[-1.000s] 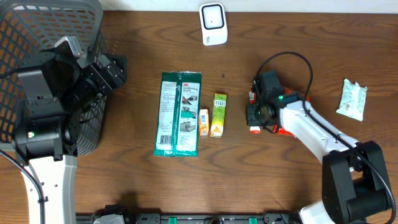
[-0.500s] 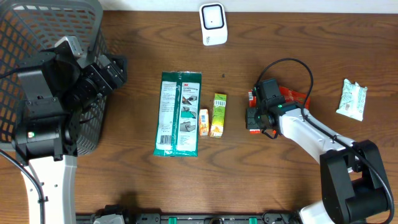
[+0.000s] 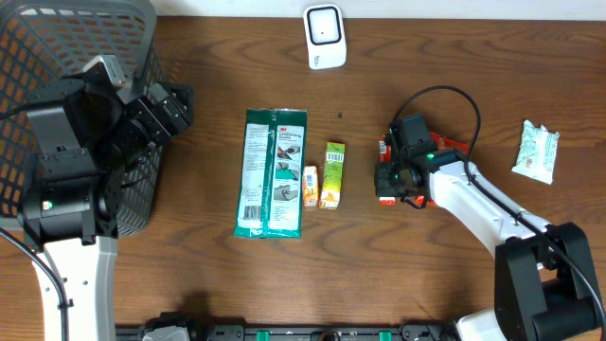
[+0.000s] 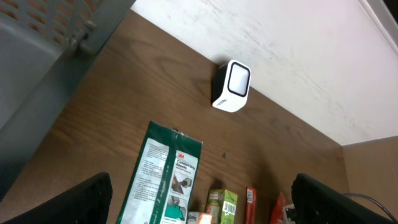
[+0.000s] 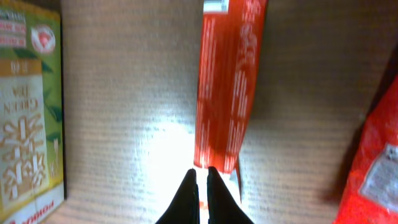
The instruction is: Scan the item barcode
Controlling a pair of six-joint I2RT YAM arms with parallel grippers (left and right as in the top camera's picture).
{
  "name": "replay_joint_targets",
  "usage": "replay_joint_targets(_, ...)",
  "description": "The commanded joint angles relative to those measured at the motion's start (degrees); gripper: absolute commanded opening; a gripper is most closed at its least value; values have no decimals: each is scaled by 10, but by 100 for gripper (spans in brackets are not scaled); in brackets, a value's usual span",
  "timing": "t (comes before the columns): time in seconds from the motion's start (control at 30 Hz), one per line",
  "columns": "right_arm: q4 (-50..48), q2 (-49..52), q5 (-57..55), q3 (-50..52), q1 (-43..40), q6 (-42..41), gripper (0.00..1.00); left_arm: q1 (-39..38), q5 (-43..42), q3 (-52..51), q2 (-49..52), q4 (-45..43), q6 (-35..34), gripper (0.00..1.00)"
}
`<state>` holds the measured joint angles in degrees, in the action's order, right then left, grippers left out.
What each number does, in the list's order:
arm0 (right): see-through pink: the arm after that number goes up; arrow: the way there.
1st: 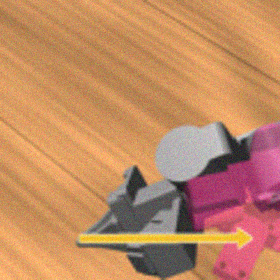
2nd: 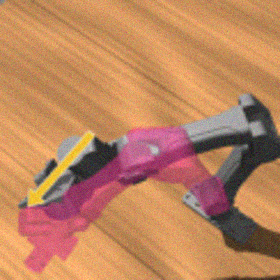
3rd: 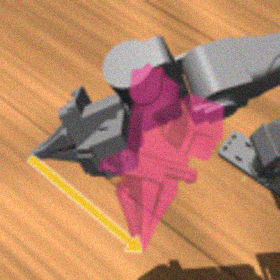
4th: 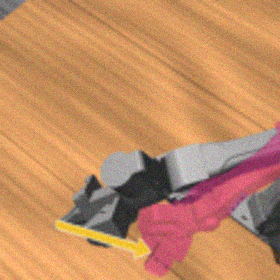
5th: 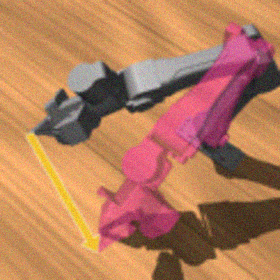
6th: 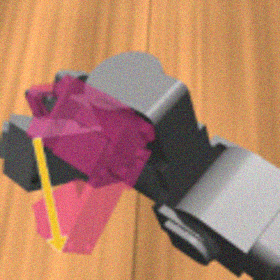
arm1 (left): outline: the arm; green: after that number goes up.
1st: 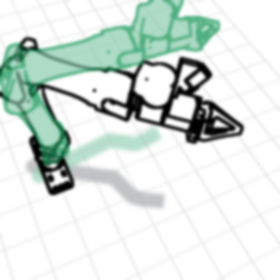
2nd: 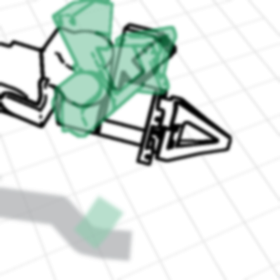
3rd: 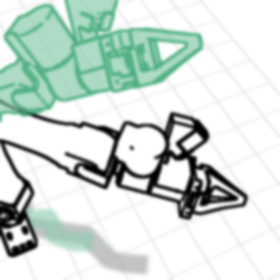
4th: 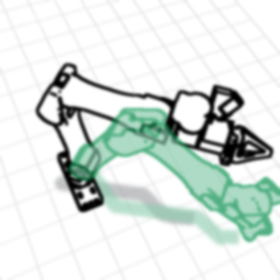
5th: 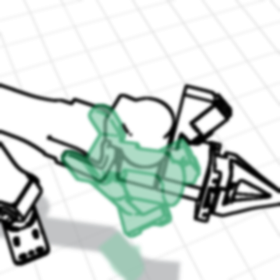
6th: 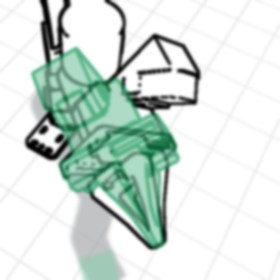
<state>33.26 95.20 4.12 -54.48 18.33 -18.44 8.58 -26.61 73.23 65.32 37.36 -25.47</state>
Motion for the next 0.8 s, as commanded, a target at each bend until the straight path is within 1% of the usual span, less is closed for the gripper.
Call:
replay_joint_targets(0.0, 11, -3, 5, -4, -8, 2, 3, 2, 5, 7, 0, -1, 3, 93)
replay_joint_targets(0.3, -24, 17, -47, 32, -8, -4, 4, 2, 5, 7, 0, -1, 3, 93)
replay_joint_targets(0.6, -24, 17, -47, 35, -8, -5, 4, 2, 5, 7, 0, -1, 3, 93)
replay_joint_targets(0.77, -28, 20, -47, 37, -8, -13, 1, 2, 5, 7, 0, -1, 3, 93)
